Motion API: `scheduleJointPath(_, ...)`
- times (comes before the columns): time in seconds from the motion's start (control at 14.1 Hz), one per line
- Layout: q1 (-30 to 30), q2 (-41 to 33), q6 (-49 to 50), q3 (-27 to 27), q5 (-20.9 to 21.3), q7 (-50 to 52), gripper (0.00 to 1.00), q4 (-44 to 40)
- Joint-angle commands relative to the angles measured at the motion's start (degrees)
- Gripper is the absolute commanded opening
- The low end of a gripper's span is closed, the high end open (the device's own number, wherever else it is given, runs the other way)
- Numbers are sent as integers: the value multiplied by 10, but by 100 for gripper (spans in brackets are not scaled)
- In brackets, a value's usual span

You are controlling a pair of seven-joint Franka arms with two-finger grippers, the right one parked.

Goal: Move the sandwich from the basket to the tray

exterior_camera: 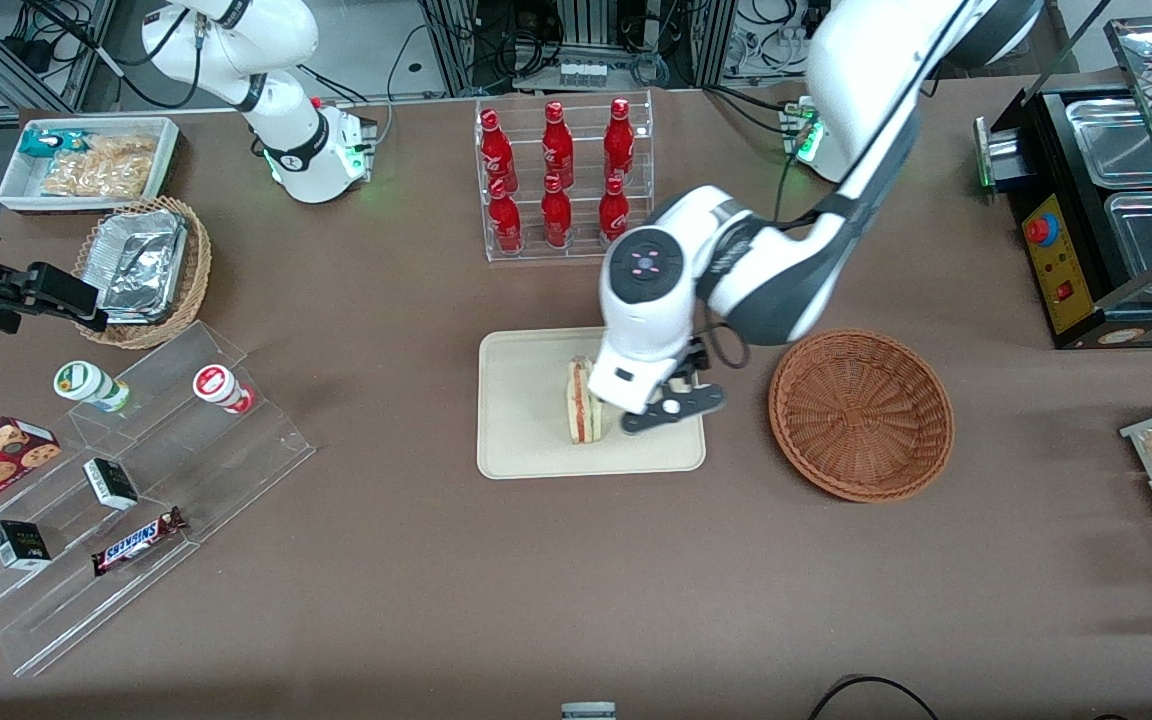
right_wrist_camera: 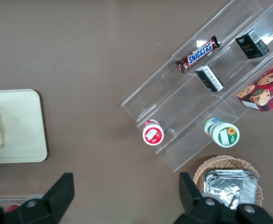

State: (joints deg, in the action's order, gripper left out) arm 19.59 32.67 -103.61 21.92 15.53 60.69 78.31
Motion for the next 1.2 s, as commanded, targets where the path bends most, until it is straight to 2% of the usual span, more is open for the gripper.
scheduleJointPath(0.0,-46,-47,15,2,-18,-48,100,48)
scheduleJointPath(0.21,-90,-102,15,2,-30,-121,100,120)
scheduleJointPath(0.49,-144,-171,18,2,-57,-221,100,172)
scheduleJointPath(0.78,-220,-245,112,0,-142,-405,100,185)
scheduleJointPath(0.85,-234,-261,131,-5,-153,-447,100,185)
scheduleJointPath(1.13,-238,-323,174,-81,-154,-604,100,184)
